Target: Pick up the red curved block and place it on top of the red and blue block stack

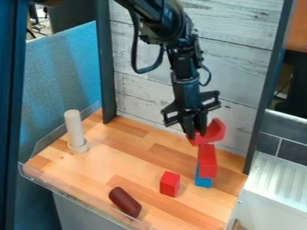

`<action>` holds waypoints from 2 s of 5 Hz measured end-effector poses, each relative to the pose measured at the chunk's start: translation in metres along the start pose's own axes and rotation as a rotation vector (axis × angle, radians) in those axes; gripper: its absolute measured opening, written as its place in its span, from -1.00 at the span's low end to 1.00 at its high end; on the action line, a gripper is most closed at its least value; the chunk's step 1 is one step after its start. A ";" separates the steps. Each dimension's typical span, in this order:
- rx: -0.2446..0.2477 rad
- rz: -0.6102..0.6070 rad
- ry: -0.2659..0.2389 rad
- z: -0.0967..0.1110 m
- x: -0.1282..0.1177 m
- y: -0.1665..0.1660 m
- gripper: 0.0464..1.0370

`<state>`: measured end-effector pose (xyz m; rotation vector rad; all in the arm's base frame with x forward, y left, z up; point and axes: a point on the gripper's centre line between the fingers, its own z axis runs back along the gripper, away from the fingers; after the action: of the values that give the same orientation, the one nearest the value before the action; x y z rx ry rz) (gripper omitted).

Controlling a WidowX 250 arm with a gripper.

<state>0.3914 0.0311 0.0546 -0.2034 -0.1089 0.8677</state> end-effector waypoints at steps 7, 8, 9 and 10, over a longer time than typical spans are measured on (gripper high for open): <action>0.030 -0.010 -0.020 -0.011 -0.006 0.007 -0.70; 0.030 -0.019 -0.025 -0.012 -0.008 0.003 -0.70; 0.035 -0.018 -0.030 -0.014 -0.007 0.004 -0.70; 0.052 -0.027 -0.034 -0.019 -0.010 0.003 -0.70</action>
<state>0.3860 0.0233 0.0355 -0.1380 -0.1198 0.8461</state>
